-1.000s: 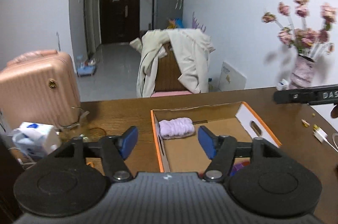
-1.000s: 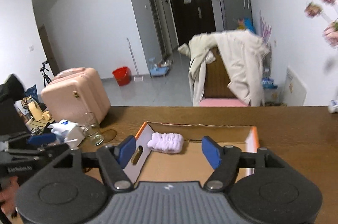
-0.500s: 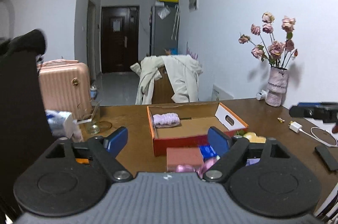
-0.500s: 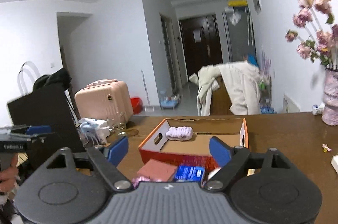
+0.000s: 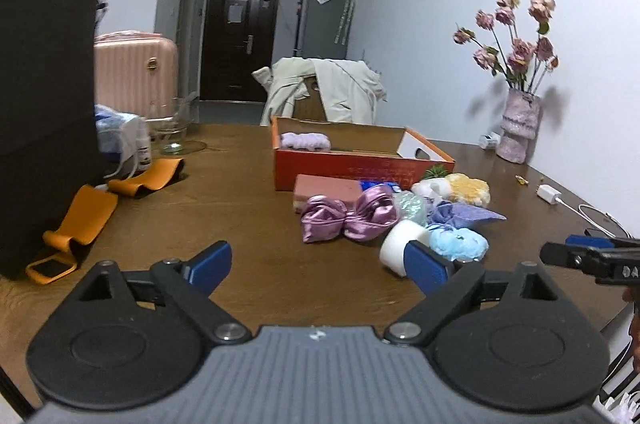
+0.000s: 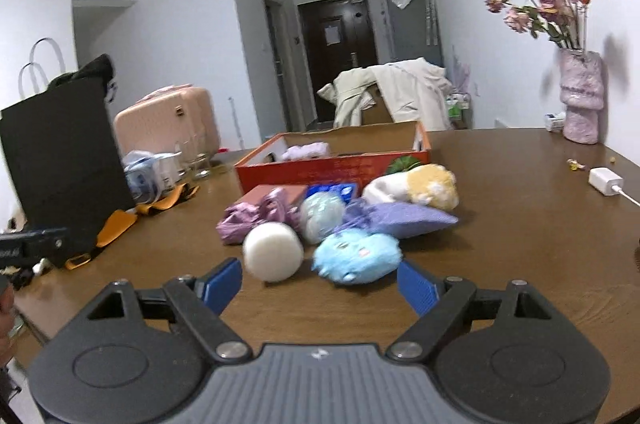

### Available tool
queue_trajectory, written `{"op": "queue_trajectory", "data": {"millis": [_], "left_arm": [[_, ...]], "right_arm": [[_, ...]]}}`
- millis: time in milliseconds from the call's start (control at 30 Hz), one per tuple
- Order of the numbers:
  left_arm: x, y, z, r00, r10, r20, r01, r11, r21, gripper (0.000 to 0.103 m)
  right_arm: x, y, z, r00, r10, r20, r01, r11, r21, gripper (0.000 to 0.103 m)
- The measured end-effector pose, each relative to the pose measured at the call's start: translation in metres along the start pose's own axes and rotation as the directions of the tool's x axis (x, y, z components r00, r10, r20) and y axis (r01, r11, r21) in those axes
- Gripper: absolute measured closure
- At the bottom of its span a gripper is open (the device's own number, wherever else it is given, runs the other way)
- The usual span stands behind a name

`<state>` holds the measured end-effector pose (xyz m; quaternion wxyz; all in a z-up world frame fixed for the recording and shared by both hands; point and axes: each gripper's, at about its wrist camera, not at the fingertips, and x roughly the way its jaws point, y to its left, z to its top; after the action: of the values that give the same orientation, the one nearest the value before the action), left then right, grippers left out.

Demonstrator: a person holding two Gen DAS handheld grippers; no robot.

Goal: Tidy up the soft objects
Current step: 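Move both tools back to the pile toward the white-and-yellow plush toy, then grasp the white-and-yellow plush toy with both tools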

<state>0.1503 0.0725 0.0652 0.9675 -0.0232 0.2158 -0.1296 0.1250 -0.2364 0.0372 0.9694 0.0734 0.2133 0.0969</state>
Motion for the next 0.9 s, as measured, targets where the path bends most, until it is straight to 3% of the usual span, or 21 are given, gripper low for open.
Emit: {"op": "queue_trajectory", "data": {"millis": [100, 200, 433, 567, 700, 833, 900], "left_arm": [[0.021, -0.013, 0.008, 0.999, -0.042, -0.009, 0.042, 0.999, 0.015, 0.008], [0.055, -0.034, 0.027, 0.992, -0.128, -0.021, 0.129, 0.99, 0.058, 0.008], [0.182, -0.087, 0.076, 0.941, -0.3, -0.158, 0.317, 0.943, 0.095, 0.009], [0.265, -0.104, 0.091, 0.915, -0.297, -0.272, 0.318, 0.947, 0.035, 0.03], [0.323, -0.114, 0.089, 0.881, -0.3, -0.365, 0.324, 0.946, 0.004, 0.037], [0.35, -0.114, 0.082, 0.838, -0.352, -0.418, 0.358, 0.931, -0.066, 0.041], [0.359, -0.11, 0.082, 0.802, -0.418, -0.427, 0.404, 0.906, -0.128, 0.042]], "right_arm": [[0.017, -0.016, 0.01, 1.0, -0.028, 0.0, 0.028, 0.999, 0.025, 0.018], [0.038, -0.037, 0.025, 0.998, -0.055, 0.008, 0.055, 0.998, 0.031, 0.018], [0.132, -0.091, 0.068, 0.988, -0.142, -0.054, 0.143, 0.99, 0.014, 0.021], [0.188, -0.107, 0.078, 0.984, -0.143, -0.109, 0.143, 0.99, -0.008, 0.031], [0.217, -0.118, 0.077, 0.982, -0.129, -0.139, 0.129, 0.992, -0.007, 0.051], [0.225, -0.134, 0.065, 0.987, -0.062, -0.15, 0.075, 0.994, 0.084, 0.055], [0.225, -0.139, 0.063, 0.988, -0.041, -0.147, 0.058, 0.991, 0.118, 0.055]]}}
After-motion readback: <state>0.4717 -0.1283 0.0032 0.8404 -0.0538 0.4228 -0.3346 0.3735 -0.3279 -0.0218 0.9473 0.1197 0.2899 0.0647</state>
